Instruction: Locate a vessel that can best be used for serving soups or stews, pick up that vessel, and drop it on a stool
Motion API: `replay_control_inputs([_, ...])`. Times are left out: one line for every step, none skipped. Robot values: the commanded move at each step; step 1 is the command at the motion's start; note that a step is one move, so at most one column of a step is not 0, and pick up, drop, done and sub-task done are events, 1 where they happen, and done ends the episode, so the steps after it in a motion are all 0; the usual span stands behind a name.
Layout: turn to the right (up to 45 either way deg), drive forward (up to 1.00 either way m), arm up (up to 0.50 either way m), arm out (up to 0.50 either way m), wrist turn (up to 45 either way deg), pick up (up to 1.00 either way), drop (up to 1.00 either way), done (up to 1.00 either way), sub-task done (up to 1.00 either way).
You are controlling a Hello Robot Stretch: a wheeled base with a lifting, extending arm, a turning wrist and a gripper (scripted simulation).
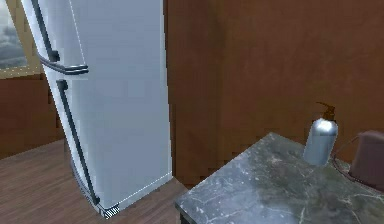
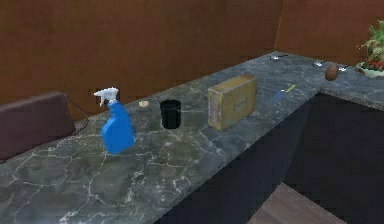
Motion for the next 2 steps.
replay_control_inputs([0.0,0.0,0.38,0.0,0.0,0.0,0.0,0.0,0.0])
replay_control_inputs([0.0,0.0,0.0,0.4,0.0,0.0,0.0,0.0,0.0])
